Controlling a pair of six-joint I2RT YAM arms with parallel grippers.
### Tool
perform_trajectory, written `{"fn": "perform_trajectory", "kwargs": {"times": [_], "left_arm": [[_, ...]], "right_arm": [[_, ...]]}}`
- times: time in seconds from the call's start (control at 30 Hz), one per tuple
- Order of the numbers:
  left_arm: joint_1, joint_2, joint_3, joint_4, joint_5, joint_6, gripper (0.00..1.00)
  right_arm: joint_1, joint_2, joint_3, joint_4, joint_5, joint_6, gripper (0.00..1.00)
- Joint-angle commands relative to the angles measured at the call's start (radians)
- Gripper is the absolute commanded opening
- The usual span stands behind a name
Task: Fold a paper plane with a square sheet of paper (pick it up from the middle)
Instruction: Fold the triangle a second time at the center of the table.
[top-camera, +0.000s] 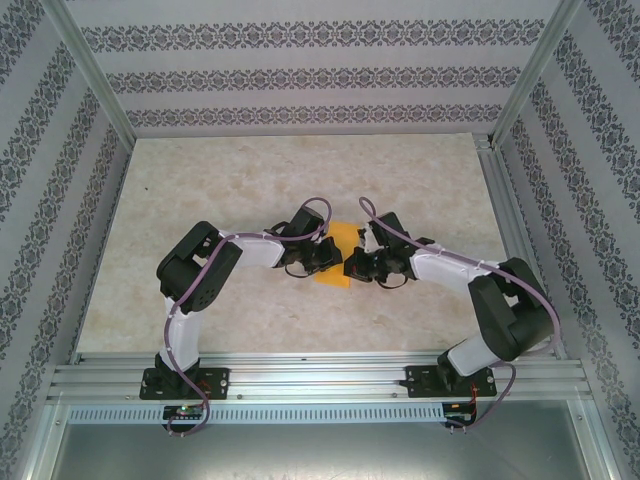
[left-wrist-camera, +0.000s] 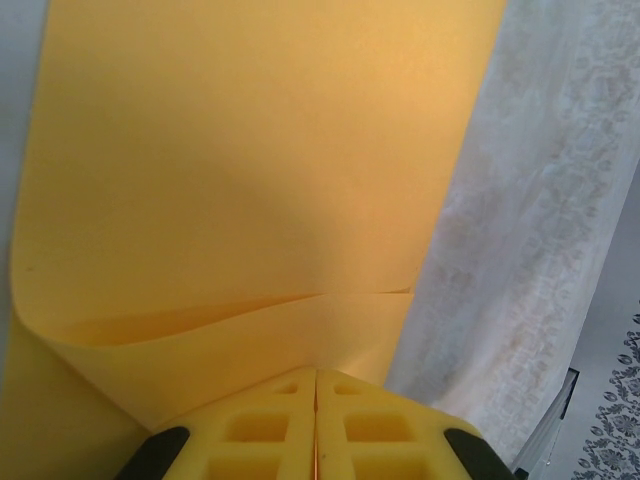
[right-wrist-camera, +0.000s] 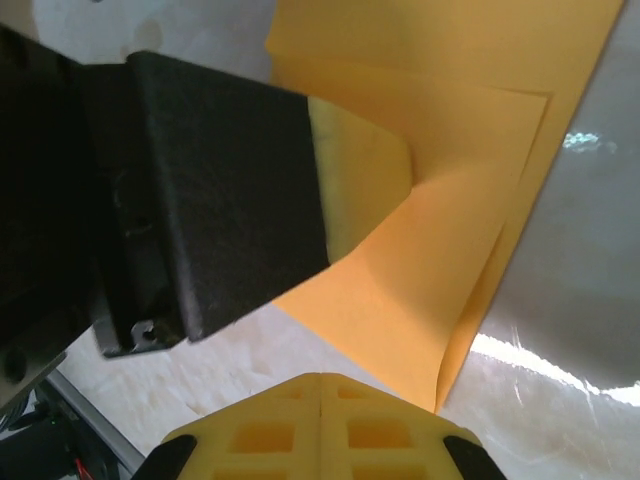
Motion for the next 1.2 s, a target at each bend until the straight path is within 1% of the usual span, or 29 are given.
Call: {"fn": "perform_trajectory", "kwargs": {"times": [0.0,0.1,0.3,0.53,0.73,0.97,1.17], "left_arm": [[0.004,0.012,0.003,-0.047,-0.04,0.03,0.1],[0.004,0.012,0.004,-0.048,-0.04,0.031,0.1],[0.004,0.009,0.004,-0.048,-0.044,0.041,0.1],[0.018,0.006,0.035,-0.082,-0.087,0.099,0.11],[0.047,0.019,0.032,-0.05,-0.121,0.134,0.12],[0.082,0.044,0.018,0.025,-0.112,0.153,0.14],[0.11,0.053,0.056,-0.026,-0.136,0.198,0.14]], "right_arm": [[0.007,0.063,0.01,0.072,-0.008,0.028,0.05],[0.006,0.112,0.015,0.08,-0.01,0.013,0.05],[-0.001,0.17,-0.02,0.013,0.034,-0.035,0.02],[-0.001,0.173,-0.087,-0.02,0.044,-0.064,0.0],[-0.002,0.181,-0.114,-0.01,0.047,-0.065,0.0],[-0.004,0.184,-0.113,-0.008,0.047,-0.064,0.0],[-0.004,0.188,-0.112,-0.006,0.046,-0.061,0.0]]}}
